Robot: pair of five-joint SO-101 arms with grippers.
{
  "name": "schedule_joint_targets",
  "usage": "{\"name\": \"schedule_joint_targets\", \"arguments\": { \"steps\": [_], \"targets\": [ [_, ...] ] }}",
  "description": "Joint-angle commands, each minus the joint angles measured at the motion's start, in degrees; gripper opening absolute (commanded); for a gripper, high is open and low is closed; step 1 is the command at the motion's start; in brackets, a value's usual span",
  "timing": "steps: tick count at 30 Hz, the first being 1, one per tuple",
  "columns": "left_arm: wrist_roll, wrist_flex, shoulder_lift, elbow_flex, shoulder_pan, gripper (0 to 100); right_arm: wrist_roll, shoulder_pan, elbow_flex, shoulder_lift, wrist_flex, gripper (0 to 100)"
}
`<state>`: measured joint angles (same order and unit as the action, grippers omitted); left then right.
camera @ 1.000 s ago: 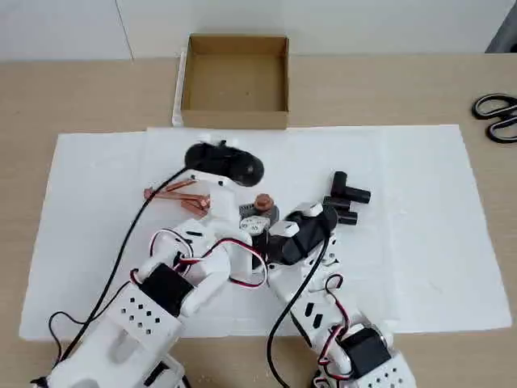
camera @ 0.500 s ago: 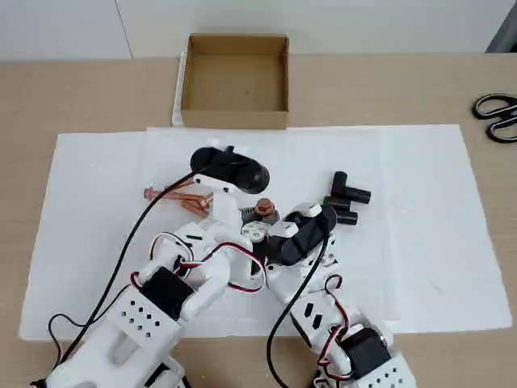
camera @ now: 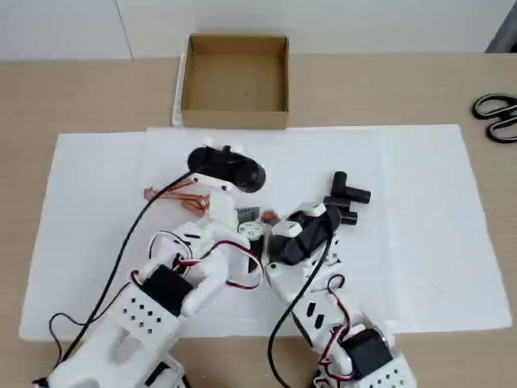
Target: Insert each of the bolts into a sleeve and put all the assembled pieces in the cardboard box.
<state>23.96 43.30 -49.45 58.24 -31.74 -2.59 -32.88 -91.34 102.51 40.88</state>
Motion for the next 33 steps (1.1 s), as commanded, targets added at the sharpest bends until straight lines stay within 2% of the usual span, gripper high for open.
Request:
{"name": "schedule_joint_targets", "arguments": {
  "steps": [1, 4, 11, 14, 21, 28, 33],
  "targets": [
    [-0.53, 0.26, -0.70, -0.40, -0.35, 23, -0.09, 0.13, 0.53, 0.92, -0.40, 0.4],
    [-0.53, 0.35, -0.70, -1.19, -0.35, 23, -0.09, 0.13, 0.53, 0.92, -0.40, 0.4],
    [-0.62, 7.56, -0.70, -9.89, 0.09, 23, -0.18, 2.77, 0.53, 0.92, -0.31, 0.4],
    [-0.70, 8.18, -0.70, -11.56, 0.44, 23, -0.18, 2.77, 0.53, 0.92, -0.40, 0.4],
    [-0.79, 6.33, -0.70, -12.00, 7.30, 23, -0.18, 2.77, 0.44, 0.92, -0.22, 0.4],
    [-0.62, 7.65, -0.70, -12.97, 21.27, 23, 0.09, 4.00, -0.79, 0.84, 0.04, 0.4],
    [-1.05, 18.02, -0.70, -16.57, 36.40, 23, 0.18, 14.02, 3.16, 0.22, 1.98, 0.4]
  ]
}}
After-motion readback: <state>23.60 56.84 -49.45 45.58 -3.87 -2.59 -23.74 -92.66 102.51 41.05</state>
